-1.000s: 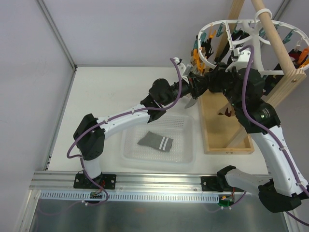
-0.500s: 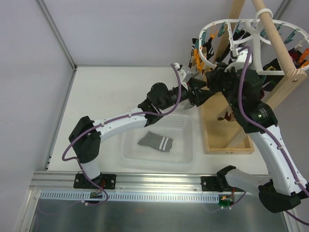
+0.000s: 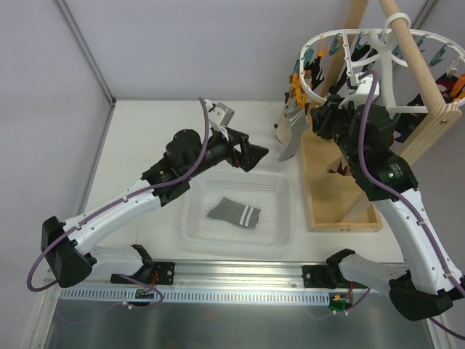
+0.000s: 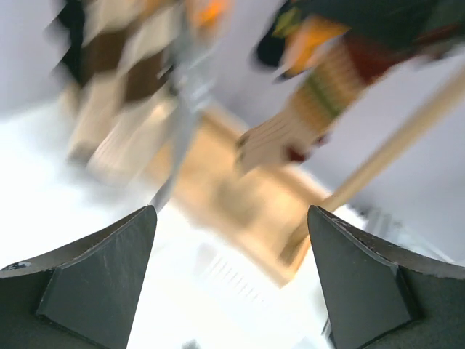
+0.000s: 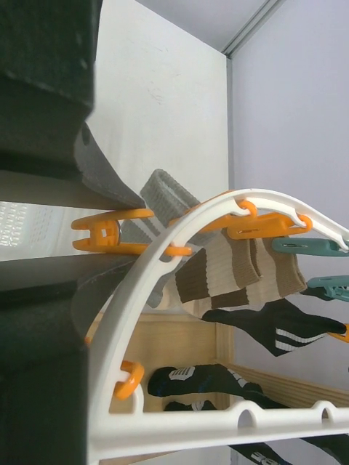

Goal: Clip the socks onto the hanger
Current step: Open the clamp at the hanger, then adjust the sock in the bin.

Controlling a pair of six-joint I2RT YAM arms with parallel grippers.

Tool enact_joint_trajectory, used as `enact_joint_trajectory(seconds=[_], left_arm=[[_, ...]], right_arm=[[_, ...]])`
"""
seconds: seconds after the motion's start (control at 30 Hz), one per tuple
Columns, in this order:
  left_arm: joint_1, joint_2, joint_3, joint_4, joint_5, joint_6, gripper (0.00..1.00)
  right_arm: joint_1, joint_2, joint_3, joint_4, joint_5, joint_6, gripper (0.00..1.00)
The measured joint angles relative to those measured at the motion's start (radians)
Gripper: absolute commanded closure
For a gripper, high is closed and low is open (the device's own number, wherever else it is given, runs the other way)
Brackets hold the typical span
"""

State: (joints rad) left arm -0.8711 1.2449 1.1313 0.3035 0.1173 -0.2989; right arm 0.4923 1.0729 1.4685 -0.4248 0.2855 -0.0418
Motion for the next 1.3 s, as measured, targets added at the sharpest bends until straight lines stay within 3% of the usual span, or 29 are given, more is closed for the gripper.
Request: enact_joint_trajectory(seconds=[0.2,0.47,0.77,1.1,1.3], left_arm=[[0.074,-0.105,-0.19,-0.339,-0.132,-0.086,0.14],[0.095,-0.098,-0.372,-0.526,-0.197,-0.217,0.19],[0.101,0.172,-0.328,-0.505,-0.212,-0.242,0.25],[0.101,0.263,-0.315,-0.375,-0.199,-0.215,0.36],[0.089,0.291,-0.315,-0.341,-0.183,-0.175,0.34]], right_arm=[[0.0,-0.023,-0.004,-0.006,0.006,0.0,0.99],[0.0,-0.038,-0.006,-0.009,0.005,0.0,0.99],[0.0,-0.038,-0.01,-0.014,0.002,0.0,0.99],[0.0,-0.03,-0.004,-0.028,0.003,-0.004,0.99],[0.0,-0.014,0.001,-0.044,0.01,-0.012,0.99]])
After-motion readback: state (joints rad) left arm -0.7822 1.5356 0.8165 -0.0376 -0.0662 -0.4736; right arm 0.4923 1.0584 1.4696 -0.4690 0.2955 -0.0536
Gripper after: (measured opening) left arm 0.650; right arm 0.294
